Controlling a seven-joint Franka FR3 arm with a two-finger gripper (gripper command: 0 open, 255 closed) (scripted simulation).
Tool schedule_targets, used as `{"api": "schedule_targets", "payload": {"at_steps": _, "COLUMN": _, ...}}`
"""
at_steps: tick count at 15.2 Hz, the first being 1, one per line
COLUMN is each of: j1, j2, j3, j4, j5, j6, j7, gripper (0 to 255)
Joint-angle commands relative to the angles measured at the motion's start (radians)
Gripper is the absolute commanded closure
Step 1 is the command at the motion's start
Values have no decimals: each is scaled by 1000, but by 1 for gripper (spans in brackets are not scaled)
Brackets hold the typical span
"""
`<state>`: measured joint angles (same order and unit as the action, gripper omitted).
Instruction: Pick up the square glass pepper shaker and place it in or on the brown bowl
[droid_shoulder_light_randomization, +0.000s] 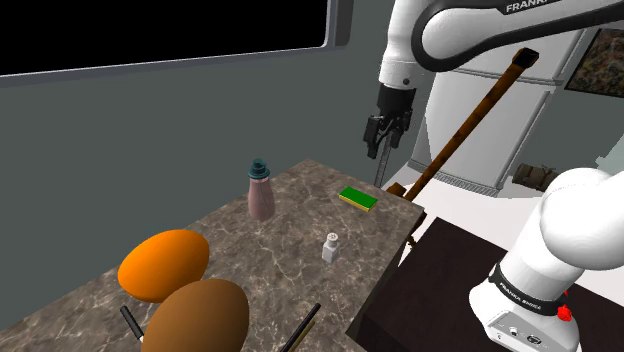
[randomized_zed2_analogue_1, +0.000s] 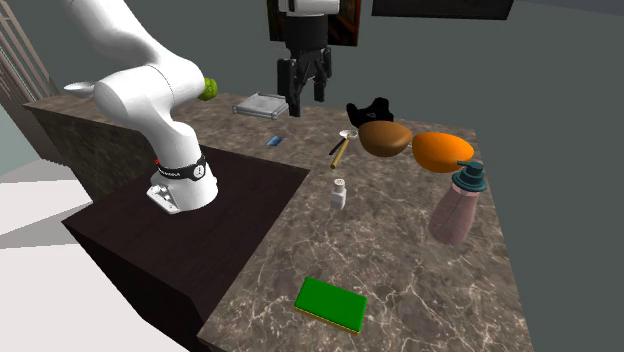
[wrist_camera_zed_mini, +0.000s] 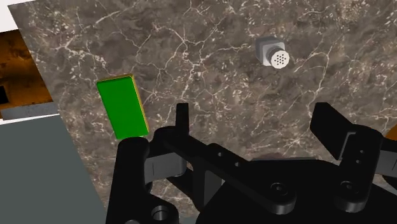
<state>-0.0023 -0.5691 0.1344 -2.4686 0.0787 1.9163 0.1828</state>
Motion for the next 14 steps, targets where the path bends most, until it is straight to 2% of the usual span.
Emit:
{"api": "schedule_targets", "payload": {"at_steps": 1, "j1": 6, "j2": 63, "j3": 24, "j4": -8, "j5": 7, "j6": 53, "j7": 26, "gripper": 0}}
{"api": "schedule_targets", "payload": {"at_steps": 8, "j1": 16, "j2": 305, "j3": 93, "j4": 3, "j5": 6, "j6": 218, "j7": 111, "gripper": 0}}
{"api": "schedule_targets", "payload": {"at_steps": 14, "j1": 27, "j2": 539, "j3": 136, "j4": 58, "j5": -30, "j6": 338, "j7": 197, "gripper": 0}}
